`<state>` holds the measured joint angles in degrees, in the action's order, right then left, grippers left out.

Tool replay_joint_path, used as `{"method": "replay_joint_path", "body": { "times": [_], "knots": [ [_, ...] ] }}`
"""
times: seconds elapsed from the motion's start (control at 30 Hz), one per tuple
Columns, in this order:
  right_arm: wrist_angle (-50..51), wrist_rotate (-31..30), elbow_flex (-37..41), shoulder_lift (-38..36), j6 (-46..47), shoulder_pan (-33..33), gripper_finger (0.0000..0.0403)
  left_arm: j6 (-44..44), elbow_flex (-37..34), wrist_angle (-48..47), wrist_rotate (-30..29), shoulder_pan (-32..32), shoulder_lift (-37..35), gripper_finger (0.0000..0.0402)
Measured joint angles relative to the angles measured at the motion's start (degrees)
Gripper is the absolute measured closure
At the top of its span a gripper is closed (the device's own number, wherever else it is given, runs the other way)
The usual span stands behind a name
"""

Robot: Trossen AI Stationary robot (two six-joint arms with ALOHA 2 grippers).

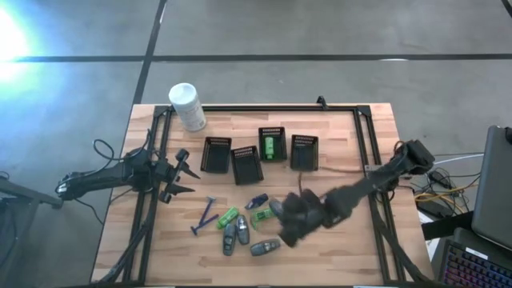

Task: Pick & Place Travel size toiletries
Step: Put the deodorant into the middle left bin

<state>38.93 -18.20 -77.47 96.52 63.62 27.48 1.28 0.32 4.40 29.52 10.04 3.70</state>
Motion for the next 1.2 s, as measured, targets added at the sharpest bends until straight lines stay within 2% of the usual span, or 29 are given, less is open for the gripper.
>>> {"method": "replay_joint_path", "body": {
  "times": [0.1, 0.2, 0.4, 0.67, 0.87, 1.2],
  "knots": [
    [-10.2, -0.2, 0.0, -0.1, 0.1, -4.1, 0.0209, 0.0, 0.0, 0.0, 0.0, 0.0, 0.0, 0.0188],
    [-15.9, 0.0, 0.0, 0.3, -0.5, -8.1, 0.0209, 0.0, 0.0, 0.0, 0.0, 0.0, 0.0, 0.0188],
    [-17.2, 1.2, 0.0, 1.0, -1.0, -15.7, 0.0209, 0.0, 0.0, 0.0, 0.0, 0.0, 0.0, 0.0188],
    [-18.5, 2.5, 0.0, 1.5, 0.4, -22.2, 0.0209, 0.0, 0.0, 0.0, 0.0, 0.0, 0.0, 0.0188],
    [-19.0, 2.5, 0.0, 1.9, 0.9, -24.7, 0.0209, 0.0, 0.0, 0.0, 0.0, 0.0, 0.0, 0.0188],
    [-20.5, 3.0, 0.0, 2.0, 3.4, -25.0, 0.0209, 0.0, 0.0, 0.0, 0.0, 0.0, 0.0, 0.0188]
  ]
}}
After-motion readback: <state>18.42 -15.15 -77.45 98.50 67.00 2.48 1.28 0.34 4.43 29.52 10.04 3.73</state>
